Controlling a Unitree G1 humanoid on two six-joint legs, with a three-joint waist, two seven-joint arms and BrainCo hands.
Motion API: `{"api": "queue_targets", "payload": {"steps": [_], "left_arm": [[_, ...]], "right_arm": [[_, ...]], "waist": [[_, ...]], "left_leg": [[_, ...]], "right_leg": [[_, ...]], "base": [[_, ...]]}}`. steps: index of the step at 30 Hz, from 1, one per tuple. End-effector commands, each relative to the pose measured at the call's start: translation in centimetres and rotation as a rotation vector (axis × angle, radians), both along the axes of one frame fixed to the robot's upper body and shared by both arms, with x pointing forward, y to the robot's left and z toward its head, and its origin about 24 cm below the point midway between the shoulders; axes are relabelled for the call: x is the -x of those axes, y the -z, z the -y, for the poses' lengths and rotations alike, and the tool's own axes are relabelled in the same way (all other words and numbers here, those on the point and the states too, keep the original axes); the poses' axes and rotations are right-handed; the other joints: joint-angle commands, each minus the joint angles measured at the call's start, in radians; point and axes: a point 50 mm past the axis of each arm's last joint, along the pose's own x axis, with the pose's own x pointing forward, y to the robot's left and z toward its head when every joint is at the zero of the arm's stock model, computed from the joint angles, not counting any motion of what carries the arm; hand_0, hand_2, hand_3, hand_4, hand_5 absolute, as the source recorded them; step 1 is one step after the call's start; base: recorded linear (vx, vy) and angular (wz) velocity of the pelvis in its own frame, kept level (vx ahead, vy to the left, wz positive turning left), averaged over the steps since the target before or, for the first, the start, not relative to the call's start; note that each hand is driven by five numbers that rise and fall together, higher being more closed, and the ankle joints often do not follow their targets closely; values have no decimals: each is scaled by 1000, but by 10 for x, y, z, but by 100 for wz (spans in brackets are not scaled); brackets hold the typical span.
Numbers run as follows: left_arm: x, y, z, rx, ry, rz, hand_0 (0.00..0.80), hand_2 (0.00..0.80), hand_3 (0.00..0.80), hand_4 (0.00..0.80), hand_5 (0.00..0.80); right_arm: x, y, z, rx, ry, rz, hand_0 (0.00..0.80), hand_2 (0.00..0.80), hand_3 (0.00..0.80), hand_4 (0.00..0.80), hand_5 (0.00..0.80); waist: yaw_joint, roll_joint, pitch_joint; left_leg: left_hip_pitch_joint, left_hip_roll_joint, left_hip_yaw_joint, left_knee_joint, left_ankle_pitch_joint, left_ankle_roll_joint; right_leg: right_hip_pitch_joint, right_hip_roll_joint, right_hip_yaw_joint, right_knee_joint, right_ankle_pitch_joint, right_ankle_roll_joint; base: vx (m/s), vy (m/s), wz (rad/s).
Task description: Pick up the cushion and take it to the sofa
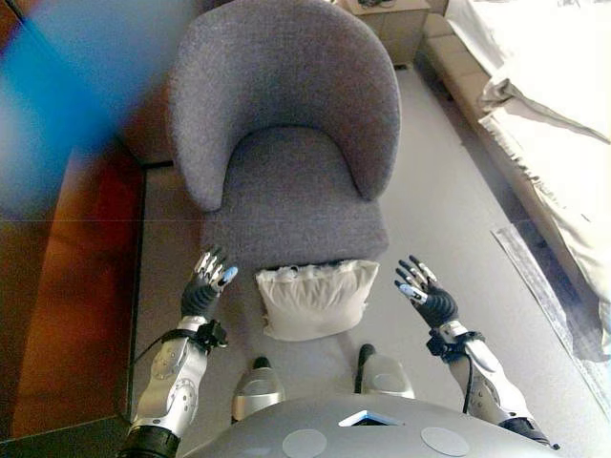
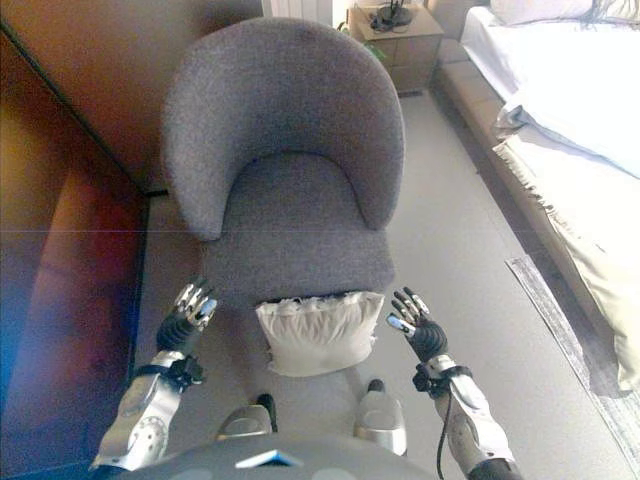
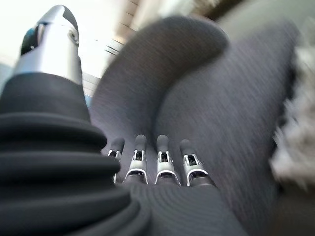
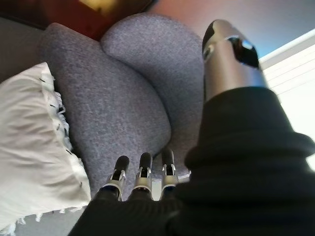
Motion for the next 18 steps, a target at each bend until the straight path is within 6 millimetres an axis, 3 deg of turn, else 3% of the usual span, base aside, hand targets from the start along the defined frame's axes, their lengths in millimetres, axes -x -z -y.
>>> {"api": "queue_targets", "payload": {"steps": [1, 4, 6, 9, 12, 18], "left_arm": [[-15, -20, -12, -89, 44, 118, 0, 0, 0, 0, 0], [-19, -18, -11, -105, 56, 112, 0, 0, 0, 0, 0], [-34, -23, -11, -136, 62, 143, 0, 0, 0, 0, 0], [-48, -29, -12, -114, 28, 165, 0, 0, 0, 0, 0], [-59, -32, -9, -110, 23, 193, 0, 0, 0, 0, 0], [-60, -25, 7, 2, 46, 191, 0, 0, 0, 0, 0]], "right_arm": [[-25, -17, -5, 40, 6, 138, 0, 0, 0, 0, 0], [-29, -16, -6, 70, 16, 134, 0, 0, 0, 0, 0], [-42, -18, -6, 115, 16, 150, 0, 0, 0, 0, 0], [-58, -24, -8, 178, -3, 168, 0, 0, 0, 0, 0], [-72, -32, -12, 198, -16, 219, 0, 0, 0, 0, 0], [-72, -33, -23, 137, -36, 228, 0, 0, 0, 0, 0]], "waist": [[32, -2, 70], [44, -1, 110], [43, -5, 155], [48, -13, 187], [55, -12, 205], [69, -6, 162]], "left_leg": [[-68, -41, -2, 97, -58, 75], [-123, -46, -4, 187, -94, 84], [-185, -32, -8, 263, -117, 71], [-226, -9, -17, 298, -124, 56], [-220, 22, -21, 232, -80, 31], [-136, 27, -3, 49, -3, 17]], "right_leg": [[-8, -76, -67, 83, 22, 12], [-67, -146, -46, 159, 59, 12], [-122, -180, -19, 145, 86, 21], [-126, -167, -32, 77, 98, 48], [-103, -131, -47, 8, 98, 57], [-16, -91, -96, -92, 96, 60]], "base": [[9, 187, -7], [-22, 75, -13], [-140, -49, -16], [-76, -114, 6], [-76, -147, -8], [36, -23, -1]]}}
